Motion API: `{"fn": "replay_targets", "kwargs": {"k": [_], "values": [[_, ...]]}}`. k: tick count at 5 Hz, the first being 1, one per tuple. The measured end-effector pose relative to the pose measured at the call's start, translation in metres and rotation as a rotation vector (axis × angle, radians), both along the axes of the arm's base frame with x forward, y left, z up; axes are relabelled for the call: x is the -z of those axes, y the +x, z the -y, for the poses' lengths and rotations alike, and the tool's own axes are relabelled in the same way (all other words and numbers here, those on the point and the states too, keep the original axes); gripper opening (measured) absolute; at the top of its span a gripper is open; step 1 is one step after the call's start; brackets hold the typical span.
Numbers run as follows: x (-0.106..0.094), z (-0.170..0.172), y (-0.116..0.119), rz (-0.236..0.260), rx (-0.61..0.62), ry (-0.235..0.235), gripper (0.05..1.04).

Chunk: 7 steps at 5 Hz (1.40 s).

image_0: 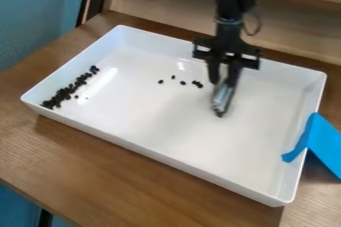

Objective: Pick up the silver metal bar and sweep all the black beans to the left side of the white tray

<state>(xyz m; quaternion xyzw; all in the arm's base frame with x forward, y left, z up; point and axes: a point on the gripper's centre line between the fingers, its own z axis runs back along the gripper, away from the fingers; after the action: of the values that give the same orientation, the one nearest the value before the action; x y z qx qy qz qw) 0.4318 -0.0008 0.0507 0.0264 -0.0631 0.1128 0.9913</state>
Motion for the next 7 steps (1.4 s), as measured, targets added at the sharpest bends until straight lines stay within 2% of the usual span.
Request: {"fn": "replay_targets", "kwargs": {"k": [2,4,6,7], "values": [[0.0,-0.045,-0.03,0.006,-0.038,-0.014,0.338],[0.002,-0.073,-0.052,0.049,-0.071,-0.004,0.338],[0.005,-0.108,-0.055,0.1,-0.107,0.064,0.083],[0.004,-0.124,-0.06,0.066,-0.136,0.065,0.067]]}}
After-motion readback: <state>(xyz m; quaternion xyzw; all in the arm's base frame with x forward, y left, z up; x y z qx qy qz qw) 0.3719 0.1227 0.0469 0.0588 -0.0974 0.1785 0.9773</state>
